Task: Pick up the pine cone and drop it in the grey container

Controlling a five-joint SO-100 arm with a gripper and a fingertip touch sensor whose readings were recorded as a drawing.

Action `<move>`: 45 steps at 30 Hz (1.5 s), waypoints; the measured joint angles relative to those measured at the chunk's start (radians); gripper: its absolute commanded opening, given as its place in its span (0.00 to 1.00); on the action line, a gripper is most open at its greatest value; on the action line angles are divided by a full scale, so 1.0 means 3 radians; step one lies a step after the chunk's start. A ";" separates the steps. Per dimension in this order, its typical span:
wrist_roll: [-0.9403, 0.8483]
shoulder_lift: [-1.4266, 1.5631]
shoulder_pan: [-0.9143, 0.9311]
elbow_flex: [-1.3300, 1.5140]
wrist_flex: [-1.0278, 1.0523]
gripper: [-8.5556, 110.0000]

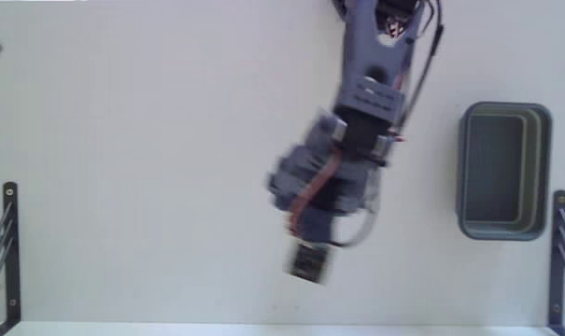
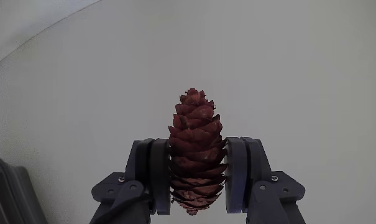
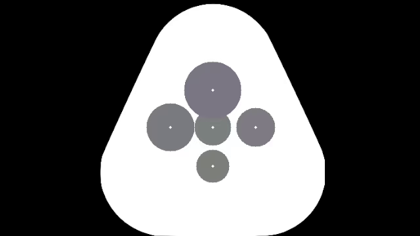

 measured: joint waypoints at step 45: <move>-0.0005 -0.0230 -0.2915 -0.0409 0.0128 0.44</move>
